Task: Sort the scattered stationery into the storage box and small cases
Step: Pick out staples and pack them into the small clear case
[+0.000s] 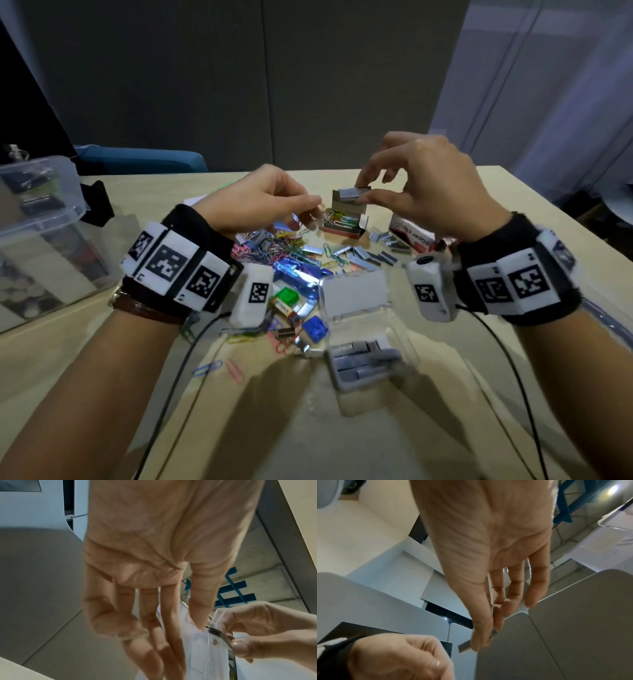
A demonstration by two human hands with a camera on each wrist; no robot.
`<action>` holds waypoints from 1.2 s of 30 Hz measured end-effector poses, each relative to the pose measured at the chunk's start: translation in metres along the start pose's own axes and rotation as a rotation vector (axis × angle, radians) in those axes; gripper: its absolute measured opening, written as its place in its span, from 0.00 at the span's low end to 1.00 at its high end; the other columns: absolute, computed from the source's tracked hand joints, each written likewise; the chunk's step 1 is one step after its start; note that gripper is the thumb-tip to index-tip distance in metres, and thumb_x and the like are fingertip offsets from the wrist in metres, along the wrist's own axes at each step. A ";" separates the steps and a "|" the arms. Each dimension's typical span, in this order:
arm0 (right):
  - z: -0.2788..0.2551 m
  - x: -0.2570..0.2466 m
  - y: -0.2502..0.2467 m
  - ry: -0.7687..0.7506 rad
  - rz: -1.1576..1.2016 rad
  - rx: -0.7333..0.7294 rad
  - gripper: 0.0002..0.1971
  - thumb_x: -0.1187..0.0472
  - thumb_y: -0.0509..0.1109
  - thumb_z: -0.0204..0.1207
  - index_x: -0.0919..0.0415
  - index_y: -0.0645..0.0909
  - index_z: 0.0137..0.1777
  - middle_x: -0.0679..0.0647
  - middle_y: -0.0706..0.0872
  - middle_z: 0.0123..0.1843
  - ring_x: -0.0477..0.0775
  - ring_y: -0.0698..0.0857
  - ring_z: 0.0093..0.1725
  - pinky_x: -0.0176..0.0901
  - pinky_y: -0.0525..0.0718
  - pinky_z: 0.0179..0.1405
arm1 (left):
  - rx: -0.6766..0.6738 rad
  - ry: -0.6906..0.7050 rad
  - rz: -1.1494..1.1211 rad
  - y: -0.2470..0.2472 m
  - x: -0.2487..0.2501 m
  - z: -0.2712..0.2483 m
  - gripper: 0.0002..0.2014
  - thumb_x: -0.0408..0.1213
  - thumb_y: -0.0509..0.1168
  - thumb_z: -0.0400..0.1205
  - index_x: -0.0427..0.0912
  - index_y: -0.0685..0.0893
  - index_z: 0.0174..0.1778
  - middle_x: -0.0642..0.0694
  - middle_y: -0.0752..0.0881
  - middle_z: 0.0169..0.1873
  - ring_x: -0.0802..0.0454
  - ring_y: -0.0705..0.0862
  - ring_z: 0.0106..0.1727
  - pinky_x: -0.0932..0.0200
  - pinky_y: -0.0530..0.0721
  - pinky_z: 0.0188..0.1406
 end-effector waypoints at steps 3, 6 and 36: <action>-0.012 -0.004 -0.011 -0.071 0.032 -0.079 0.06 0.47 0.78 0.71 0.45 0.89 0.45 0.39 0.80 0.43 0.39 0.79 0.39 0.35 0.69 0.29 | -0.184 0.017 0.118 0.006 0.000 -0.011 0.18 0.53 0.65 0.78 0.45 0.91 0.51 0.47 0.92 0.42 0.55 0.86 0.39 0.59 0.83 0.40; -0.027 -0.012 -0.014 -0.126 0.054 -0.187 0.07 0.47 0.80 0.69 0.46 0.89 0.44 0.41 0.82 0.43 0.40 0.82 0.39 0.41 0.77 0.31 | -0.300 0.014 0.221 0.017 -0.001 -0.016 0.15 0.49 0.69 0.76 0.44 0.91 0.52 0.50 0.92 0.42 0.55 0.88 0.43 0.51 0.86 0.52; -0.096 -0.062 0.060 -0.453 -0.303 -0.421 0.17 0.71 0.83 0.57 0.60 0.76 0.25 0.51 0.66 0.27 0.53 0.63 0.19 0.35 0.53 0.16 | -0.432 -0.087 0.119 0.050 -0.024 -0.011 0.11 0.44 0.68 0.80 0.40 0.90 0.42 0.50 0.91 0.34 0.60 0.85 0.31 0.70 0.78 0.26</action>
Point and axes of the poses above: each hand's wrist, its own z-axis towards the middle knuckle, its own y-axis out of the palm, x = y × z, the point moved 2 cm from there along z, towards the middle knuckle
